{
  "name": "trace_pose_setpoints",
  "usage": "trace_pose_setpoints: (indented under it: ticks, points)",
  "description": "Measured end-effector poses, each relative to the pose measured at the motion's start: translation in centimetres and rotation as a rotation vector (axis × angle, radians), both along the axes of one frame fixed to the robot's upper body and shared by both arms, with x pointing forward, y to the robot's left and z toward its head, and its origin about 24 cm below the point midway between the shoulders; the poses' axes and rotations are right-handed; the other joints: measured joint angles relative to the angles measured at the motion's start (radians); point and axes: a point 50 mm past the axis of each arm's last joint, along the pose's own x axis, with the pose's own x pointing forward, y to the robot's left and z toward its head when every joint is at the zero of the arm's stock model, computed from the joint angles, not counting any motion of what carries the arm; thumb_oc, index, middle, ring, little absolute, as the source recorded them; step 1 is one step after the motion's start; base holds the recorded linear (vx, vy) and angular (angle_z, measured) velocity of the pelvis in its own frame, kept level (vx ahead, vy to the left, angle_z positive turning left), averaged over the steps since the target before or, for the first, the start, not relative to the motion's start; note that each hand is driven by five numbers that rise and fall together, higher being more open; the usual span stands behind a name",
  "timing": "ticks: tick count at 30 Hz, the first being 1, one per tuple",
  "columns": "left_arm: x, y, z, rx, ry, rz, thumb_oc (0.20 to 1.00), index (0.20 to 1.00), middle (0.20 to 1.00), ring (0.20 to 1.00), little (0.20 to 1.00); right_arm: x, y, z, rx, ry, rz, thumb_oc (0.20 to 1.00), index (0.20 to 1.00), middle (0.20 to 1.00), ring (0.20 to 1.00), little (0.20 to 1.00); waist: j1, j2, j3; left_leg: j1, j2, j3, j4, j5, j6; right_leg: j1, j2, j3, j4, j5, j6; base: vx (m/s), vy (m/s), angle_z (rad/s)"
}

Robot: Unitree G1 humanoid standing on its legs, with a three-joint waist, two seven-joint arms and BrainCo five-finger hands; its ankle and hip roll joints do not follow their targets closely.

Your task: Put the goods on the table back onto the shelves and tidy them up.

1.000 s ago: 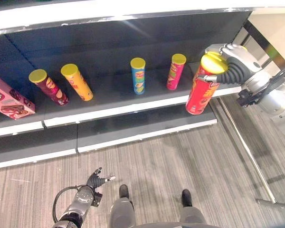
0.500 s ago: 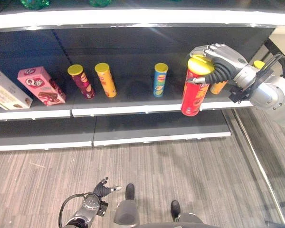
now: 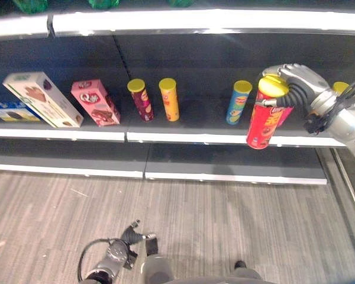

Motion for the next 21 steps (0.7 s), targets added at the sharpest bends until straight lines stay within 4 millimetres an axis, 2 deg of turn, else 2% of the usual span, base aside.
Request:
trace_pose_setpoints:
  ticks: [1,2,3,5,8,10,11,12,14,16,19,21]
  points:
    - [0.3,0.2,0.2,0.003,-0.010,0.000,1.000,1.000,1.000,1.000,1.000,0.0,0.2,-0.1,0.012,-0.002,0.010,0.200,0.200,0.200,0.200,0.200,0.003,-0.004,0.001,0.000,-0.009,-0.001,0.011,-0.010,0.006,0.003,-0.009,-0.004,-0.015,0.045,-0.007,0.03,0.631,0.06]
    - [-0.3,0.7,0.1,0.003,-0.005,0.038,1.000,1.000,1.000,1.000,1.000,0.3,1.0,-1.1,0.093,0.009,0.020,0.200,0.200,0.200,0.200,0.200,0.007,-0.022,-0.014,0.027,-0.051,0.010,0.043,-0.055,0.016,0.063,-0.056,-0.032,-0.050,0.055,0.014,-0.05,0.253,-0.02]
    - [-0.1,0.7,0.3,0.004,-0.017,0.023,1.000,1.000,1.000,1.000,1.000,0.2,1.0,-1.1,0.080,0.004,0.026,0.200,0.200,0.200,0.200,0.200,0.015,-0.013,-0.018,0.027,-0.057,0.017,0.044,-0.064,0.017,0.066,-0.064,-0.026,-0.059,0.062,0.016,-0.05,0.147,-0.03]
    - [0.5,2.0,1.2,0.039,-0.048,0.027,1.000,1.000,1.000,1.000,1.000,0.3,1.8,-0.2,0.078,-0.026,0.051,0.200,0.200,0.200,0.200,0.200,0.037,-0.010,-0.015,-0.012,-0.077,0.030,0.064,-0.070,0.021,0.016,-0.085,-0.010,-0.056,0.071,0.013,-0.10,0.185,-0.20]
    - [0.0,3.6,1.4,0.082,-0.025,0.052,1.000,1.000,1.000,1.000,1.000,0.5,2.1,1.3,0.066,-0.083,0.050,0.200,0.200,0.200,0.200,0.200,0.043,-0.010,-0.003,-0.087,-0.070,0.058,0.125,-0.092,0.035,-0.076,-0.089,0.028,-0.017,0.075,0.008,-0.04,0.217,-0.33]
    - [-0.7,4.0,1.2,0.088,-0.008,0.076,1.000,1.000,1.000,1.000,1.000,0.7,1.7,1.2,0.062,-0.080,0.033,0.200,0.200,0.200,0.200,0.200,0.040,-0.018,0.004,-0.087,-0.073,0.072,0.138,-0.104,0.044,-0.086,-0.088,0.028,-0.013,0.085,-0.001,0.01,0.079,-0.32]
    - [-2.1,4.5,0.6,0.097,0.032,0.109,1.000,1.000,1.000,1.000,1.000,1.2,0.1,0.2,0.061,-0.075,-0.033,0.200,0.200,0.200,0.200,0.200,0.049,-0.013,0.023,-0.044,-0.064,0.081,0.096,-0.086,0.044,-0.101,-0.076,0.025,0.042,0.095,0.014,-0.01,-0.016,-0.14]
    - [-2.3,4.7,0.5,0.112,0.047,0.106,1.000,1.000,1.000,1.000,1.000,1.6,-1.4,-0.3,0.033,-0.054,-0.103,0.200,0.200,0.200,0.200,0.200,0.038,-0.016,0.029,-0.034,-0.062,0.070,0.086,-0.079,0.043,-0.094,-0.067,0.033,0.049,0.097,0.023,0.03,-0.010,-0.08]
    - [-2.5,5.6,0.8,0.136,0.045,0.134,1.000,1.000,1.000,1.000,1.000,1.2,-1.4,1.4,-0.011,-0.097,-0.119,0.200,0.200,0.200,0.200,0.200,0.038,-0.031,0.057,-0.043,-0.061,0.065,0.083,-0.074,0.042,-0.096,-0.047,0.056,0.011,0.033,0.044,0.04,-0.032,0.05]
    - [-2.4,4.0,0.2,0.089,0.037,0.146,1.000,1.000,1.000,1.000,1.000,1.0,-1.2,2.7,0.036,-0.159,-0.105,0.200,0.200,0.200,0.200,0.200,0.036,-0.017,0.069,-0.051,-0.038,0.055,0.063,-0.048,0.019,-0.064,-0.017,0.045,-0.059,0.061,0.032,0.03,-0.065,0.04]
    - [-2.6,1.6,-0.7,0.019,0.024,0.130,1.000,1.000,1.000,1.000,1.000,0.9,0.0,2.6,0.071,-0.173,-0.056,0.200,0.200,0.200,0.200,0.200,0.042,0.008,0.083,-0.053,-0.026,0.048,0.048,-0.031,0.013,-0.065,0.000,0.039,-0.062,0.066,0.032,-0.02,-0.050,0.04]
    - [-2.3,0.7,-0.8,-0.004,0.016,0.121,1.000,1.000,1.000,1.000,1.000,0.9,0.6,2.4,0.087,-0.175,-0.039,0.200,0.200,0.200,0.200,0.200,0.040,0.022,0.087,-0.078,-0.025,0.026,0.055,-0.028,0.014,-0.069,0.004,0.015,-0.060,0.067,0.026,-0.08,-0.042,0.28]
